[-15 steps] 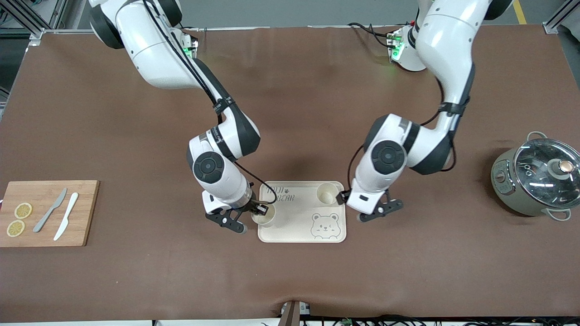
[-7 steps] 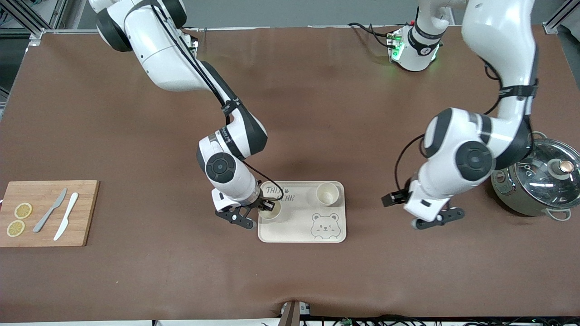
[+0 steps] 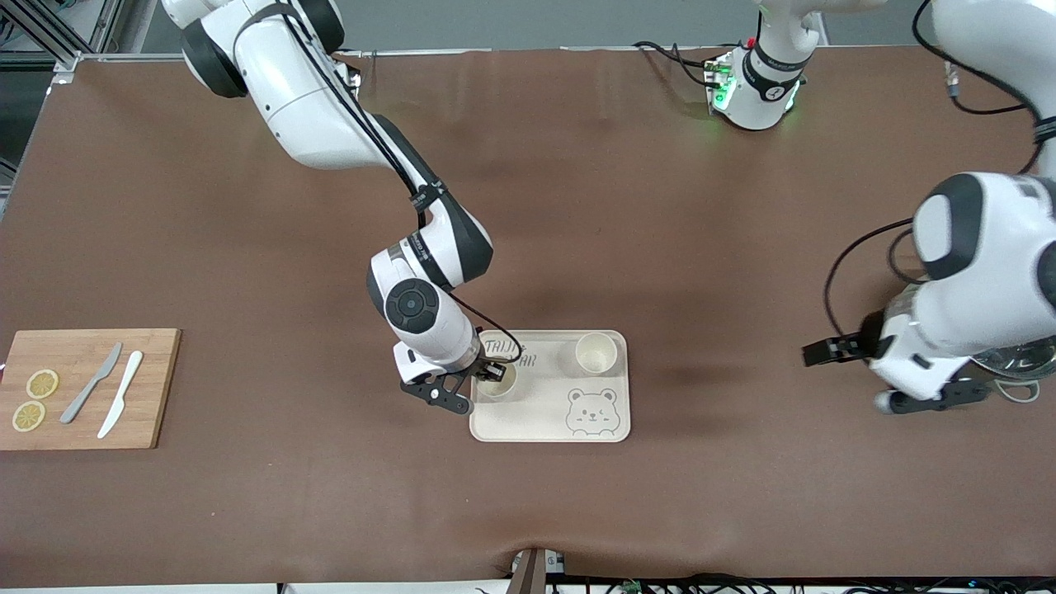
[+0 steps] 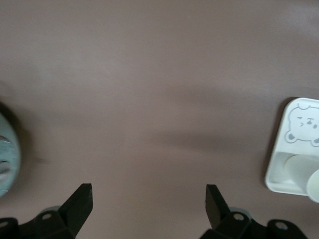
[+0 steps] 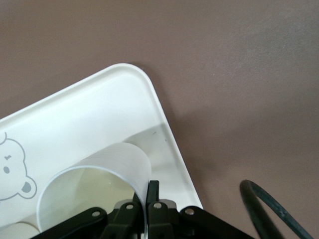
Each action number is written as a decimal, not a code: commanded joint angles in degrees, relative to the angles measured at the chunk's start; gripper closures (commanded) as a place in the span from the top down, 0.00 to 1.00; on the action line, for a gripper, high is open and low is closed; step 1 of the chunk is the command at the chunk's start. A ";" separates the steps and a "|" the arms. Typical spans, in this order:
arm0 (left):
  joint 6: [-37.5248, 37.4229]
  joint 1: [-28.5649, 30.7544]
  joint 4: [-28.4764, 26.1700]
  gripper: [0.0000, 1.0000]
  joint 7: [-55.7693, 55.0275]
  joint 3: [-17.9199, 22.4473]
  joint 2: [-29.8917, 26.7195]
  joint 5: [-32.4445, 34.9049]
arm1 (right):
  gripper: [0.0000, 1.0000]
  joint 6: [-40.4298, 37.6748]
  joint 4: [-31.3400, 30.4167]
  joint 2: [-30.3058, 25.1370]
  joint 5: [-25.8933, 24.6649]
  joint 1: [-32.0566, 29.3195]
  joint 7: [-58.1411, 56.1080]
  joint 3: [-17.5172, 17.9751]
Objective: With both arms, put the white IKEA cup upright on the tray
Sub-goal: 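Set the cup upright on the tray and open the right gripper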
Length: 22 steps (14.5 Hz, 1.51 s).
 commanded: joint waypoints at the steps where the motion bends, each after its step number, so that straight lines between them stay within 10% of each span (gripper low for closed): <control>1: -0.90 -0.51 -0.53 1.00 0.97 0.04 -1.84 -0.33 | 0.00 0.74 -0.12 0.24 1.06 0.46 -0.04 -0.17; 3: -2.21 -0.60 -0.61 1.00 1.05 -0.13 -4.03 2.20 | 0.05 0.74 -0.21 0.33 1.06 0.46 -0.04 -0.17; 6: -3.27 -0.51 -0.44 1.00 1.14 -0.05 -6.50 2.58 | 1.00 0.74 -0.21 0.33 0.97 0.46 0.23 -0.26; 13: -9.51 -0.42 -1.05 1.00 13.97 0.13 -11.95 5.04 | 1.00 -2.31 -0.30 -2.73 0.62 -0.25 -0.74 -0.34; 22: -12.32 -2.26 -0.79 1.00 11.16 -0.05 -16.79 3.98 | 1.00 -39.20 -0.30 -27.14 0.79 -9.63 -16.09 -0.52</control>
